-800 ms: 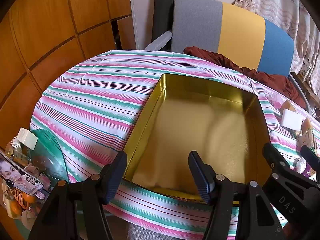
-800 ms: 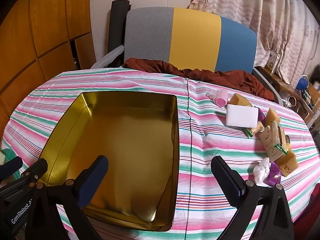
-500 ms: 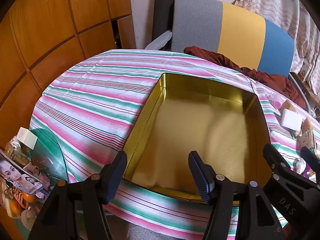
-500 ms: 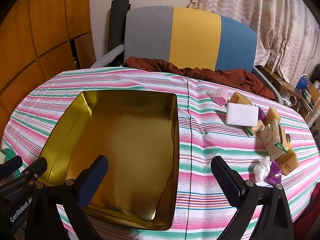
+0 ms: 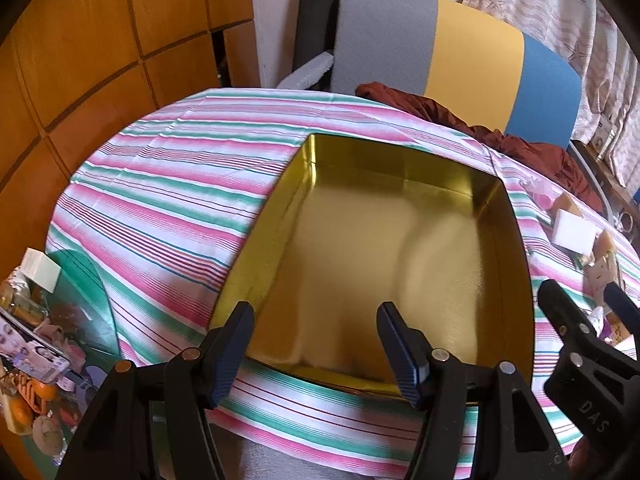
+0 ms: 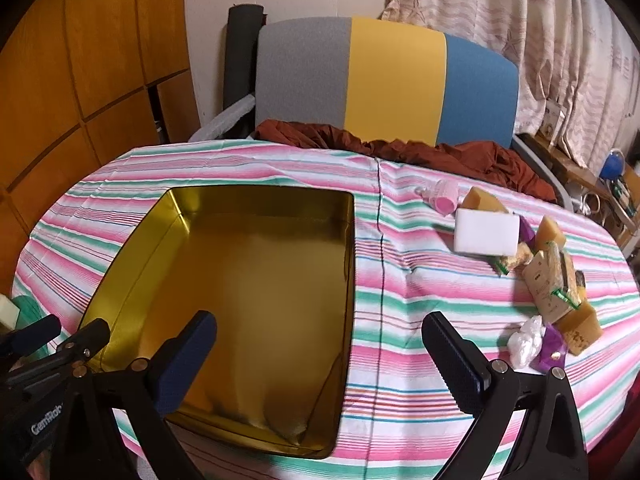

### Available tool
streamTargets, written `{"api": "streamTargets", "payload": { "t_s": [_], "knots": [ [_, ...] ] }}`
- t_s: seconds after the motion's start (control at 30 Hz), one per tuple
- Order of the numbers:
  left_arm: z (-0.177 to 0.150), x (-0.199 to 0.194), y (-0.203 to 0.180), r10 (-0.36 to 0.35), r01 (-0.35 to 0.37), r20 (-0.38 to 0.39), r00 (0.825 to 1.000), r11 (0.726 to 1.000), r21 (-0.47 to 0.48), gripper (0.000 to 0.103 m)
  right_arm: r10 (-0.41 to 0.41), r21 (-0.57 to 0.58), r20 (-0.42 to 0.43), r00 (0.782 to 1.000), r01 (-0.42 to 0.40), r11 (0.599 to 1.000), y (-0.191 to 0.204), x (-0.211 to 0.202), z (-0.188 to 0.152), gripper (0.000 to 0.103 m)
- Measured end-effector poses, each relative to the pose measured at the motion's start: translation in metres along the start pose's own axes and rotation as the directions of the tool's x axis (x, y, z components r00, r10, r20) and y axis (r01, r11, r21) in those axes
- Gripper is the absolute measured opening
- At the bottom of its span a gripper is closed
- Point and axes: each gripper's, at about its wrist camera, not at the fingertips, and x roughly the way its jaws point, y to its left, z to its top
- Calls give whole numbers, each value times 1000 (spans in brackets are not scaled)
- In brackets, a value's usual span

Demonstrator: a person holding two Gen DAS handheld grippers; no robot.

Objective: Organize objects

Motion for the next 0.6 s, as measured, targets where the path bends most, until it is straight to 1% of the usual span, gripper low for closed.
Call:
{"api": "streamTargets", "payload": {
  "t_s": [0.07,0.13,0.2,0.27,0.3,0.43,0.5,0.57,0.6],
  "knots": [
    [-4,1,-5,-46,46,1,999,999,7,65,-6,-13,16,1000,6,1000,-7,-3,-2,103],
    [-9,0,-9,-100,100,13,995,995,12,65,9,-3,22,1000,-9,1000,-23,-5,-7,103],
    [-14,-1,-15,-161,161,16,987,987,15,65,28,35,11,1000,-28,999,-49,-4,-14,103],
    [-18,0,-23,-202,202,8,979,979,25,65,22,69,0,1000,-22,997,-75,-3,-21,103],
    [-20,0,-29,-210,209,4,978,977,37,65,12,83,-3,1000,-12,997,-84,-3,-24,103],
    [-31,-3,-52,-221,220,-5,975,968,122,65,-66,186,-12,998,67,980,-147,-3,-43,103],
    [-36,-5,-63,-234,232,-11,972,959,162,65,-96,250,-26,995,100,963,-178,-3,-52,103],
    [-42,-7,-72,-247,245,-15,969,951,189,65,-138,339,-32,990,141,930,-217,-3,-64,103],
    [-44,-8,-77,-247,244,-11,969,949,198,65,-143,370,-29,989,144,918,-229,-3,-67,103]
  ]
}}
